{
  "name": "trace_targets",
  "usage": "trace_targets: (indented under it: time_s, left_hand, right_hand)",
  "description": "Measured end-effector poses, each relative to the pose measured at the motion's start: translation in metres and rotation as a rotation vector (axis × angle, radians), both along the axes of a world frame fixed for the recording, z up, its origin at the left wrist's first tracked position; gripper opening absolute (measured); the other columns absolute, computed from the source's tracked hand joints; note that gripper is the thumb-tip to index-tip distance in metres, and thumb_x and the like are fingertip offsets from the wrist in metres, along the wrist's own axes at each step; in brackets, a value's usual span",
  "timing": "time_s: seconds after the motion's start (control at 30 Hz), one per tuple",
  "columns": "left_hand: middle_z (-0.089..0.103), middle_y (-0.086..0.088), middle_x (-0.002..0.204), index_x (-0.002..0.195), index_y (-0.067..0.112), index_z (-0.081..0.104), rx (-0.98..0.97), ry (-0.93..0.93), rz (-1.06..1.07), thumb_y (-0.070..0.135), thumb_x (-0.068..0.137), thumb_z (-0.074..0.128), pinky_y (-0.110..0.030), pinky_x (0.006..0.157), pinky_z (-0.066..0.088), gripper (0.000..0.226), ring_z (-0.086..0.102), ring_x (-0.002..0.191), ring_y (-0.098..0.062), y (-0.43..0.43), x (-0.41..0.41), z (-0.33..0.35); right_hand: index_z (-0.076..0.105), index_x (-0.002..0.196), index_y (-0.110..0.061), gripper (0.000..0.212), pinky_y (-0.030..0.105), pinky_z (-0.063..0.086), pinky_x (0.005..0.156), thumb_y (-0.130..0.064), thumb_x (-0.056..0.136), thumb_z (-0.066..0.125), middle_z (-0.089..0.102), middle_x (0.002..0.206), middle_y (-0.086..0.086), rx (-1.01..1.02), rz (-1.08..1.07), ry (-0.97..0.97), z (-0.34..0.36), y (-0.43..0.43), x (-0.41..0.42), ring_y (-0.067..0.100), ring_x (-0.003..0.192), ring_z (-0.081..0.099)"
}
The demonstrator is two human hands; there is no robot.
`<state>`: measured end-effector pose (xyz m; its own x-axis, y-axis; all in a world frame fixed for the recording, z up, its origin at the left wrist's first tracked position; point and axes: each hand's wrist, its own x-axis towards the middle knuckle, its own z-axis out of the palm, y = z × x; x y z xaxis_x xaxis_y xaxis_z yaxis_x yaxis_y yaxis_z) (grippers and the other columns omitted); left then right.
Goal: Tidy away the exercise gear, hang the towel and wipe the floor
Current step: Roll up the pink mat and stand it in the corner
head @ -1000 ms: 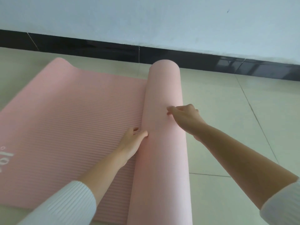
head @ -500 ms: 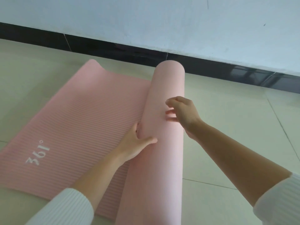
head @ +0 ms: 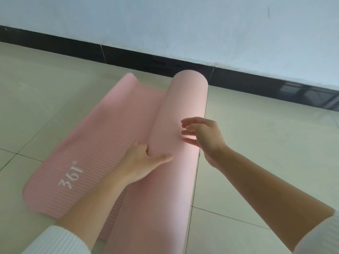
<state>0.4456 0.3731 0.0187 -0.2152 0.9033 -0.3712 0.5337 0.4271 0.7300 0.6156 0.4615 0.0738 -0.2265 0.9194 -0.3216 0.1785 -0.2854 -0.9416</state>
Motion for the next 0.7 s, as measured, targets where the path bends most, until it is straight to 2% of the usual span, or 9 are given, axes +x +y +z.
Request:
trace_targets:
  time_s: [0.1, 0.17, 0.23, 0.33, 0.4, 0.47, 0.53, 0.6, 0.7]
  left_hand:
    - [0.041, 0.008, 0.143, 0.133, 0.037, 0.048, 0.033, -0.002, 0.057, 0.065, 0.056, 0.074, -0.030, 0.107, 0.034, 0.086, 0.040, 0.131, -0.011, -0.001, -0.020, -0.003]
    - [0.026, 0.010, 0.152, 0.140, 0.049, 0.036, 0.138, 0.006, 0.060, 0.037, 0.069, 0.074, -0.030, 0.113, 0.025, 0.081, 0.027, 0.140, -0.009, -0.001, -0.035, 0.000]
    - [0.024, 0.014, 0.152, 0.125, 0.059, 0.048, 0.224, 0.057, 0.019, 0.008, 0.076, 0.064, -0.024, 0.105, 0.029, 0.072, 0.026, 0.139, -0.006, 0.000, -0.049, 0.005]
    - [0.043, 0.006, 0.147, 0.105, 0.050, 0.065, 0.273, 0.108, 0.102, 0.001, 0.079, 0.057, -0.028, 0.101, 0.041, 0.056, 0.044, 0.131, -0.013, 0.001, -0.068, 0.010]
    - [0.051, 0.004, 0.140, 0.112, 0.033, 0.070, 0.209, 0.132, 0.166, 0.024, 0.085, 0.063, -0.021, 0.106, 0.033, 0.029, 0.043, 0.131, -0.010, 0.002, -0.076, 0.016]
    - [0.062, 0.014, 0.118, 0.106, 0.026, 0.073, 0.096, 0.154, 0.152, 0.059, 0.075, 0.063, -0.012, 0.093, 0.040, 0.045, 0.053, 0.118, -0.008, 0.001, -0.082, 0.022]
    - [0.062, 0.011, 0.110, 0.110, 0.026, 0.068, -0.004, 0.251, 0.120, 0.078, 0.059, 0.059, -0.028, 0.089, 0.050, 0.074, 0.058, 0.108, -0.015, -0.001, -0.091, 0.027]
    - [0.057, 0.004, 0.130, 0.131, 0.026, 0.055, -0.019, 0.293, 0.155, 0.068, 0.061, 0.062, -0.034, 0.098, 0.046, 0.082, 0.054, 0.117, -0.020, 0.001, -0.104, 0.028]
    - [0.042, 0.013, 0.142, 0.143, 0.036, 0.040, 0.130, 0.237, 0.195, 0.025, 0.079, 0.064, -0.018, 0.099, 0.038, 0.069, 0.046, 0.125, -0.009, 0.002, -0.125, 0.038]
  right_hand:
    - [0.067, 0.107, -0.011, 0.031, 0.027, 0.056, 0.075, 0.000, 0.085, 0.049, 0.064, 0.107, 0.002, 0.091, -0.059, -0.147, -0.011, 0.001, -0.008, 0.018, 0.091, 0.063]
    - [0.065, 0.113, -0.015, 0.034, 0.017, 0.044, 0.061, -0.005, 0.086, 0.048, 0.061, 0.115, 0.001, 0.183, -0.040, -0.418, -0.019, -0.001, -0.013, 0.012, 0.082, 0.056]
    - [0.064, 0.119, -0.020, 0.039, 0.017, 0.039, 0.055, -0.008, 0.086, 0.046, 0.057, 0.118, 0.000, 0.206, 0.068, -0.498, -0.027, -0.006, -0.022, 0.011, 0.079, 0.055]
    - [0.063, 0.124, -0.026, 0.043, 0.018, 0.042, 0.071, -0.010, 0.089, 0.044, 0.053, 0.121, -0.004, 0.278, 0.177, -0.414, -0.030, -0.016, -0.046, 0.011, 0.099, 0.054]
    - [0.064, 0.124, -0.024, 0.043, 0.018, 0.041, 0.083, -0.008, 0.090, 0.043, 0.056, 0.123, -0.008, 0.264, 0.167, -0.311, -0.027, -0.017, -0.063, 0.009, 0.108, 0.053]
    - [0.066, 0.122, -0.021, 0.041, 0.018, 0.042, 0.089, -0.006, 0.090, 0.044, 0.062, 0.121, -0.009, 0.193, 0.160, -0.173, -0.025, -0.015, -0.077, 0.008, 0.110, 0.056]
    - [0.068, 0.116, -0.019, 0.040, 0.028, 0.048, 0.097, -0.002, 0.088, 0.047, 0.067, 0.114, -0.007, 0.102, 0.161, 0.008, -0.022, -0.012, -0.089, 0.011, 0.110, 0.060]
    - [0.068, 0.109, -0.017, 0.037, 0.037, 0.052, 0.096, 0.004, 0.085, 0.049, 0.066, 0.109, -0.003, 0.037, 0.127, 0.131, -0.023, -0.007, -0.099, 0.017, 0.103, 0.064]
    - [0.062, 0.113, -0.016, 0.032, 0.040, 0.054, 0.091, -0.001, 0.086, 0.054, 0.061, 0.109, 0.000, 0.023, 0.070, -0.035, -0.038, 0.001, -0.112, 0.017, 0.092, 0.062]
